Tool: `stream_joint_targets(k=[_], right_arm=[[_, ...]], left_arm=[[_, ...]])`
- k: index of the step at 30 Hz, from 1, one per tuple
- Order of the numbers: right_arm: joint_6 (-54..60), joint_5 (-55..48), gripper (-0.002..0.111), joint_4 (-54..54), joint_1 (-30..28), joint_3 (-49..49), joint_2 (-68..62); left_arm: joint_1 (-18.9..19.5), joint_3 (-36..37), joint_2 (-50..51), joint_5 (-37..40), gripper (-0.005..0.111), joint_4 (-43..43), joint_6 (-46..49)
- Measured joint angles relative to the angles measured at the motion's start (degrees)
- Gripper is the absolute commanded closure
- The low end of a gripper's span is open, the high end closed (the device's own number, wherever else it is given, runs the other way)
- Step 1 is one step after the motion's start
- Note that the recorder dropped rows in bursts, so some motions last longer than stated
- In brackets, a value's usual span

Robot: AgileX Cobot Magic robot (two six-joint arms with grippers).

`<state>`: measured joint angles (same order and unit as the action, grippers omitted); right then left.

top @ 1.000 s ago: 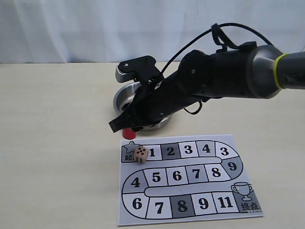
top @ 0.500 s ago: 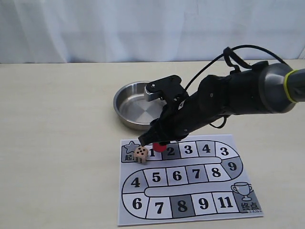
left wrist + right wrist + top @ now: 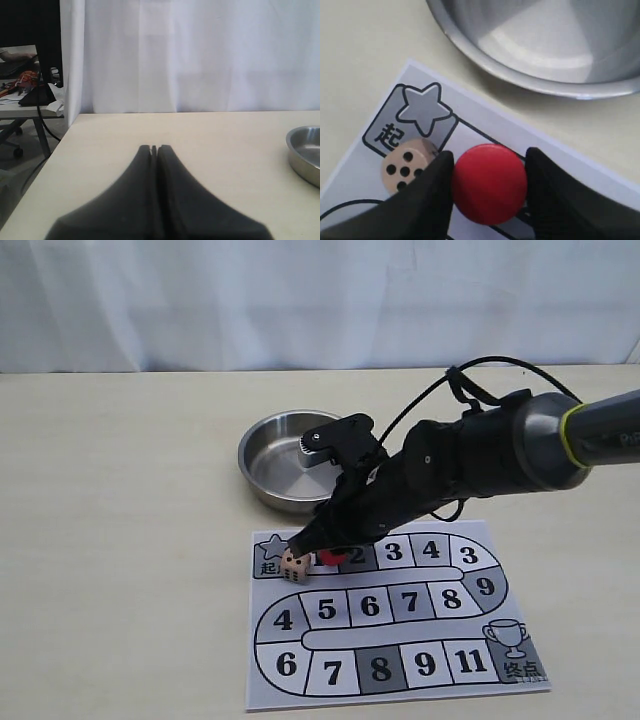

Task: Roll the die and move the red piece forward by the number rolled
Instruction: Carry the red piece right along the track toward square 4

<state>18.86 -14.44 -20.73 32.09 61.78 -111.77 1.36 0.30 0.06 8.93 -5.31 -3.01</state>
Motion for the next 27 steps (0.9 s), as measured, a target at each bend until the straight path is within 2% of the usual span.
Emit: stream_joint_targets(k=[15, 27], right_arm=[[0.0, -4.7, 0.104, 2.3, -2.4, -0.1, 3.9], [-0.7, -1.7, 0.104, 3.2, -2.7, -4.5, 3.9]], left_arm=[[0.0, 0.0, 0.0, 0.0, 0.107, 0.0, 0.0], [0.0, 0.0, 0.0, 0.0, 0.107, 0.0, 0.0]])
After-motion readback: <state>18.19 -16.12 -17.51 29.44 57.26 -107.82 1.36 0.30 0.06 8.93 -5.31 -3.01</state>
